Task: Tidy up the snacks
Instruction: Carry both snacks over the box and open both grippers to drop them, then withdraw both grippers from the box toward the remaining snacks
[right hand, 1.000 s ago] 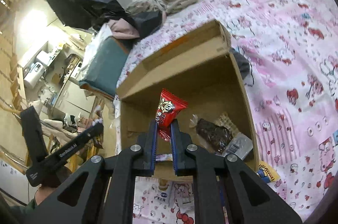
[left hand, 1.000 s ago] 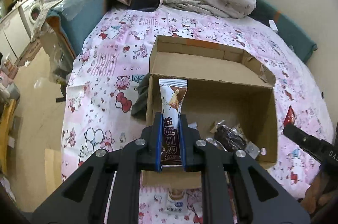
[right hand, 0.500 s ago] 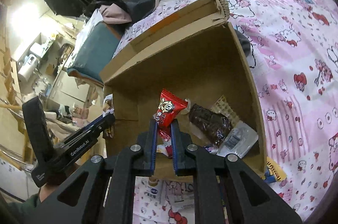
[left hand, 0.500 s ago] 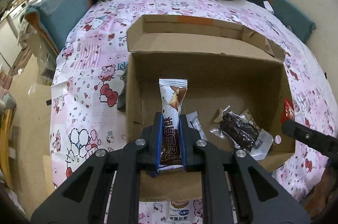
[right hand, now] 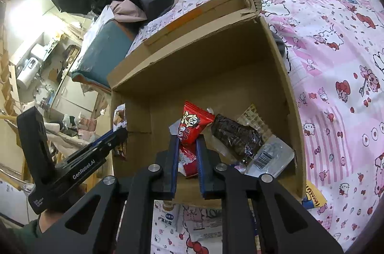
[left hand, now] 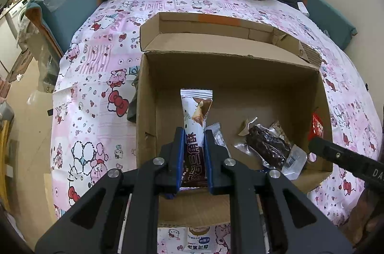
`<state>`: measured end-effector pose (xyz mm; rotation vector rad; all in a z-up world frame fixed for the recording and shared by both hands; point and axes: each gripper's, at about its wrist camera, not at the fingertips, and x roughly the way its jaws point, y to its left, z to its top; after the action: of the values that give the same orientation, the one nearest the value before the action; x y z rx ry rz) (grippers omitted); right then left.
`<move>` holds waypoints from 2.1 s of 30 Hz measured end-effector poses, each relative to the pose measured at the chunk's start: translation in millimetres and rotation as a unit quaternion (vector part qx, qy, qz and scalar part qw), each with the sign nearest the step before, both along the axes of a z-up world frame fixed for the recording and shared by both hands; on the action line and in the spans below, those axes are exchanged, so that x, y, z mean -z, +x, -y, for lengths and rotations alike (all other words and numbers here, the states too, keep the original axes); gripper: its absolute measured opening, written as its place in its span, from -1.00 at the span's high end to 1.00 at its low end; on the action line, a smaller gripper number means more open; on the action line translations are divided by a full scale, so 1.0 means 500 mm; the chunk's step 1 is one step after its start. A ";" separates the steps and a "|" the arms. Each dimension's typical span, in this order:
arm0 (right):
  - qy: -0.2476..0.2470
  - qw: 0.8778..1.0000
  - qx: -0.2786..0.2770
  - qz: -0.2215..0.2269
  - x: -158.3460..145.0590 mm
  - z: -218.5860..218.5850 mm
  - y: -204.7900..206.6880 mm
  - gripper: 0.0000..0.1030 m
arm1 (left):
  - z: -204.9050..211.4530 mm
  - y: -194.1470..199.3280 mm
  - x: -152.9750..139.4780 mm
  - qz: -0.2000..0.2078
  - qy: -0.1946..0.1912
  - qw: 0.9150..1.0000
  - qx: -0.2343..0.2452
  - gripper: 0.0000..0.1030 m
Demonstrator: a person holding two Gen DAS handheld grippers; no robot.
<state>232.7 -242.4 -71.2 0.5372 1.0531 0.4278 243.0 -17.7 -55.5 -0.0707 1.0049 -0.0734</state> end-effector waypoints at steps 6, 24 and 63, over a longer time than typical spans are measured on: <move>0.007 1.000 0.017 0.005 -0.006 0.014 0.001 0.39 | 0.007 -0.005 -0.003 0.001 -0.006 1.000 0.007 0.30; -0.006 0.999 0.043 0.019 -0.028 0.033 -0.026 -0.91 | -0.019 -0.048 -0.035 0.031 -0.013 0.999 -0.011 -0.65; -0.069 0.994 0.047 -0.064 0.006 0.061 -0.237 -0.92 | -0.031 -0.224 0.005 -0.043 0.019 0.999 -0.002 -0.88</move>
<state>114.4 -273.1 -74.2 0.4926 1.1670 0.2376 131.0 -2.2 -57.9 -0.0409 1.0918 -0.0466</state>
